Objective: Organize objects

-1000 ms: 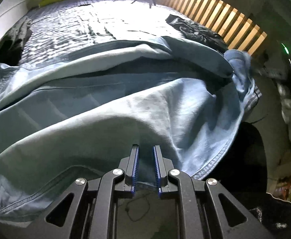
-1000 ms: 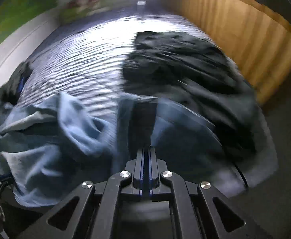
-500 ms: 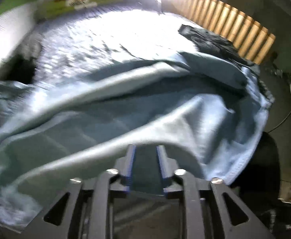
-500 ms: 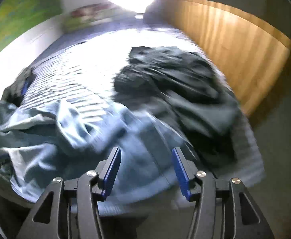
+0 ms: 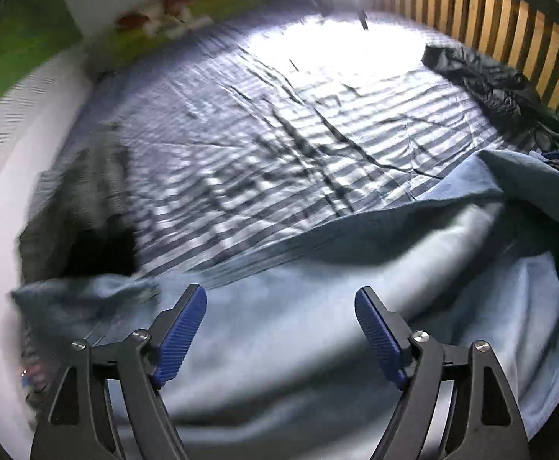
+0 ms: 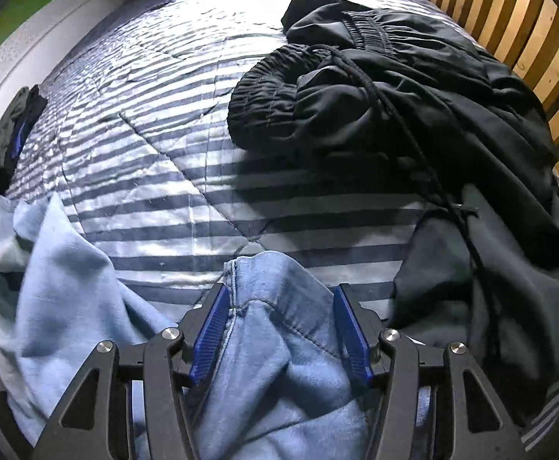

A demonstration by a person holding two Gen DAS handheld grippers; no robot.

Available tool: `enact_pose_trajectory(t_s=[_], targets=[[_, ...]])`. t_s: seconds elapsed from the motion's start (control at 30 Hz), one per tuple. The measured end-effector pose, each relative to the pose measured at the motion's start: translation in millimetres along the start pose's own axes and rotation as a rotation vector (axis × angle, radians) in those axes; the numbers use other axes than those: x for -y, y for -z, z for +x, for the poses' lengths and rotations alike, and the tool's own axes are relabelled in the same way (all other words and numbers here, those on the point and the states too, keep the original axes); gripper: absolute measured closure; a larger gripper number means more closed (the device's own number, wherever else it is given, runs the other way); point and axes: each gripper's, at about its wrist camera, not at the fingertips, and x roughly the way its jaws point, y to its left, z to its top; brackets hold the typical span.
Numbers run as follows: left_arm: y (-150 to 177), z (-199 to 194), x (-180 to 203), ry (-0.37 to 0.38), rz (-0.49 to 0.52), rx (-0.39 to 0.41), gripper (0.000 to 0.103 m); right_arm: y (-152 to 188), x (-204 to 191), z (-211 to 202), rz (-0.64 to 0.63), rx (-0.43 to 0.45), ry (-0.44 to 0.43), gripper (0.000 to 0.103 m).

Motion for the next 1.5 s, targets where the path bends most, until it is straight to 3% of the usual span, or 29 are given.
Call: enact_pose_trajectory(t_s=[0.03, 0.1, 0.17, 0.27, 0.43, 0.53, 0.57, 0.6, 0.67, 0.7, 0.8, 0.9, 0.97, 1.03, 1.1, 1.17, 1.2, 1.27, 1.33, 1.37, 1.4, 1.47, 1.5], targets=[[-5, 10, 1, 0.015, 0.011, -0.018, 0.020, 3, 1, -1, 0.002, 0.014, 0.000, 0.054], [-11, 30, 11, 0.013, 0.076, -0.051, 0.020, 8, 4, -6, 0.028, 0.027, -0.022, 0.079], [-11, 42, 26, -0.001, 0.161, -0.067, 0.020, 11, 8, -17, 0.056, 0.051, -0.028, 0.093], [-18, 61, 38, -0.031, 0.227, -0.077, 0.020, 13, 23, -41, 0.130, 0.103, -0.061, 0.095], [-42, 85, 34, -0.009, 0.168, -0.056, 0.019, 21, 67, -109, 0.312, 0.276, -0.093, 0.095], [-46, 91, 40, -0.004, 0.177, -0.033, 0.022, 11, 100, -154, 0.442, 0.408, -0.022, 0.095], [-47, 91, 42, 0.017, 0.177, -0.023, 0.039, 7, 118, -167, 0.513, 0.444, -0.019, 0.094], [-48, 91, 45, 0.056, 0.172, -0.018, 0.066, 1, 127, -169, 0.542, 0.442, -0.026, 0.092], [-49, 88, 52, 0.068, 0.171, -0.001, 0.093, -23, 138, -155, 0.519, 0.365, -0.016, 0.092], [-50, 88, 57, 0.034, 0.181, 0.011, 0.099, -31, 139, -145, 0.507, 0.340, 0.022, 0.088], [-51, 86, 60, 0.015, 0.167, 0.011, 0.101, -48, 133, -115, 0.400, 0.273, 0.103, 0.079], [-51, 81, 57, -0.002, 0.163, 0.024, 0.102, -45, 137, -102, 0.367, 0.292, 0.022, 0.079], [-53, 77, 51, -0.001, 0.138, 0.028, 0.103, -41, 140, -96, 0.356, 0.294, 0.036, 0.079], [-57, 76, 40, -0.013, 0.120, 0.031, 0.103, -39, 144, -95, 0.345, 0.296, 0.030, 0.071], [-59, 73, 33, -0.018, 0.101, 0.035, 0.103, -41, 150, -93, 0.335, 0.312, 0.046, 0.049], [-59, 69, 26, 0.027, 0.087, 0.038, 0.103, -48, 151, -86, 0.288, 0.313, 0.067, 0.035], [-58, 68, 25, 0.064, 0.086, 0.027, 0.099, -52, 153, -79, 0.273, 0.303, 0.078, 0.035], [-56, 65, 23, 0.034, 0.095, 0.028, 0.098, -59, 160, -62, 0.293, 0.280, 0.082, 0.035], [-52, 65, 22, 0.056, 0.107, 0.010, 0.073, -66, 166, -47, 0.325, 0.262, 0.041, 0.035], [-51, 67, 22, 0.057, 0.118, -0.004, 0.040, -69, 169, -37, 0.349, 0.250, 0.004, 0.035], [-51, 72, 23, 0.045, 0.130, -0.018, 0.014, -72, 170, -30, 0.361, 0.235, -0.022, 0.035], [-50, 79, 26, 0.025, 0.155, -0.023, 0.008, -74, 165, -17, 0.374, 0.213, -0.032, 0.036], [-51, 82, 28, 0.033, 0.161, -0.032, 0.008, -74, 162, -14, 0.379, 0.215, -0.039, 0.041]])
